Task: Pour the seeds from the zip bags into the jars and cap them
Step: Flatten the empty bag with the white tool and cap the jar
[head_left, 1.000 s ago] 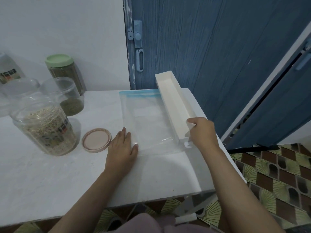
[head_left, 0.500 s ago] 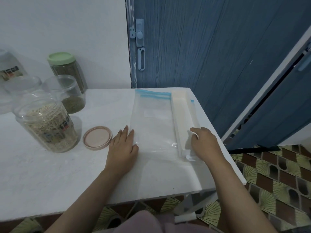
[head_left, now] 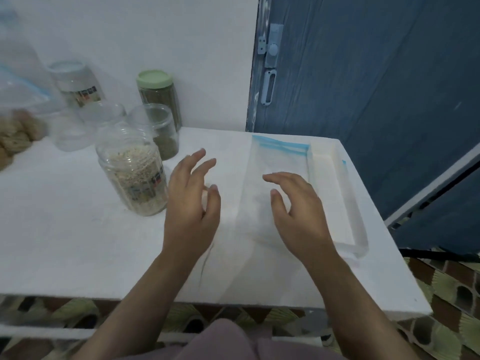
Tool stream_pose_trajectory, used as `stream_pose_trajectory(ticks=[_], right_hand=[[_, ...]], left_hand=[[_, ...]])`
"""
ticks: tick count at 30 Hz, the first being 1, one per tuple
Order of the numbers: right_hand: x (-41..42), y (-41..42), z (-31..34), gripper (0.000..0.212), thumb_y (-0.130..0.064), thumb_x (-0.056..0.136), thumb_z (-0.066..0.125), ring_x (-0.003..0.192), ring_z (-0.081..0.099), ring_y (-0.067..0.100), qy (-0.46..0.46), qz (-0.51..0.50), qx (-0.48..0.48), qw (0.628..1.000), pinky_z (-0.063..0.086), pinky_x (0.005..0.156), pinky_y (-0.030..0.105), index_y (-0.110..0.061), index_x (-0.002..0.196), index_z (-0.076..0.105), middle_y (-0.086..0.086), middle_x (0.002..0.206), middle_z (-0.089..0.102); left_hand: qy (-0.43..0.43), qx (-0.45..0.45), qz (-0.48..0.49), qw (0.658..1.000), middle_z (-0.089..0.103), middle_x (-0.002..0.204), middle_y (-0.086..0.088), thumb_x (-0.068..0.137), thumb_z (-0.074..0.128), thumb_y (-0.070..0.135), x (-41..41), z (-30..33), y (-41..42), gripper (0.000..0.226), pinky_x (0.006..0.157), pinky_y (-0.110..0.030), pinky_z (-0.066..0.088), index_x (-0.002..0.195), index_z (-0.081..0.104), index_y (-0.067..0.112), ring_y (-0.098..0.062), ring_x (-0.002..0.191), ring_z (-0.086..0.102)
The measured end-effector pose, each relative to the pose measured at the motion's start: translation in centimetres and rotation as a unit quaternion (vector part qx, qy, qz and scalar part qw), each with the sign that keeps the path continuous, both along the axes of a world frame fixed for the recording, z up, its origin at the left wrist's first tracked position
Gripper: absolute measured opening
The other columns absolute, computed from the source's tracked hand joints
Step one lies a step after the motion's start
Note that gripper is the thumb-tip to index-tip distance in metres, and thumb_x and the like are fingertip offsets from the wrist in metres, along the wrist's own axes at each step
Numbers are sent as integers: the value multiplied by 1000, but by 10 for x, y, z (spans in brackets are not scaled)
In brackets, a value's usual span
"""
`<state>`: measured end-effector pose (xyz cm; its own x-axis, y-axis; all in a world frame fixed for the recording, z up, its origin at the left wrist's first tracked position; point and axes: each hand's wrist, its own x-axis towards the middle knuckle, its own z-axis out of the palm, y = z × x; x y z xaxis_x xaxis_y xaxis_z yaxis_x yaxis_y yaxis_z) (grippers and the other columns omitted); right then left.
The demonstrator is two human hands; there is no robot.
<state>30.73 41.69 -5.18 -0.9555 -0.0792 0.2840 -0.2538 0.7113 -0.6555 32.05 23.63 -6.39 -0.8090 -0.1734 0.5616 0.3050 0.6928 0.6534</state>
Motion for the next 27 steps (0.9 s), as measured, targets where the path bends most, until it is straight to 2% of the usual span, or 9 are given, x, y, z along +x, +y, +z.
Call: stream_pose_trajectory(ticks=[3, 5, 7, 10, 12, 16, 19, 21, 27], right_hand=[[-4, -37, -4, 33, -20, 104, 47, 120, 31, -6, -17, 64, 15, 998, 7, 92, -9, -33, 133, 55, -25, 131, 41], [-9, -61, -5, 36, -19, 103, 48, 127, 35, 5, -31, 92, 20, 995, 15, 98, 0, -30, 136, 53, -15, 140, 44], [-14, -83, -6, 39, -21, 102, 48, 132, 32, 14, -73, 96, 35, 992, 26, 106, 19, -31, 140, 49, -8, 146, 39], [-24, -114, -7, 47, -32, 102, 48, 138, 23, 29, -170, 76, 114, 976, 28, 109, 39, -34, 148, 37, -1, 158, 22], [-32, -133, -10, 56, -41, 100, 50, 140, 21, 36, -221, 62, 174, 958, 28, 109, 43, -35, 151, 29, 4, 162, 11], [-46, -161, -26, 77, -58, 90, 60, 141, 18, 41, -271, 48, 193, 942, 25, 111, 48, -38, 153, 21, 8, 163, 5], [-49, -172, -43, 84, -64, 86, 62, 138, 21, 37, -253, 30, 212, 943, 27, 108, 48, -38, 153, 19, 11, 158, 16], [-47, -175, -51, 83, -61, 86, 63, 132, 25, 36, -225, 3, 220, 949, 29, 104, 45, -38, 153, 20, 9, 151, 24], [-22, -180, -45, 82, -47, 77, 72, 123, 28, 27, -178, -37, 50, 982, 36, 96, 34, -48, 146, 29, -3, 129, 24]], left_hand=[[70, -12, 57, 996, 41, 149, -6, 93, 50, 10, 10, 11, -33, 39, 120, -34, 21, 131, 54, 8, -28, 143, 31], [85, -8, 97, 992, 32, 153, -9, 95, 52, 18, 11, 10, -60, 43, 120, -44, 21, 137, 49, 9, -31, 145, 25], [58, 24, 109, 992, 21, 159, -9, 97, 51, 34, 11, 6, -85, 55, 122, -37, 16, 146, 38, 14, -24, 149, 16], [-13, 71, 72, 995, 7, 164, -2, 93, 53, 51, 6, -4, -114, 75, 121, -18, 7, 154, 15, 27, -13, 152, 6], [-61, 109, 33, 992, 4, 164, 5, 93, 58, 52, 0, -10, -130, 84, 124, -26, 12, 155, 6, 30, -11, 152, 9], [-122, 177, -35, 976, 12, 157, 24, 89, 62, 52, -14, -18, -155, 92, 123, -39, 25, 157, 3, 32, -4, 148, 22], [-125, 170, -64, 975, 25, 158, 19, 85, 66, 53, -21, -24, -173, 90, 119, -41, 32, 156, 12, 36, -5, 144, 32], [-114, 161, -89, 976, 35, 146, 29, 83, 69, 52, -24, -24, -181, 80, 115, -37, 37, 149, 22, 46, -3, 138, 38], [-105, 161, -152, 970, 37, 141, 29, 83, 65, 57, -31, -25, -197, 70, 111, -30, 38, 142, 29, 48, -1, 137, 38]])
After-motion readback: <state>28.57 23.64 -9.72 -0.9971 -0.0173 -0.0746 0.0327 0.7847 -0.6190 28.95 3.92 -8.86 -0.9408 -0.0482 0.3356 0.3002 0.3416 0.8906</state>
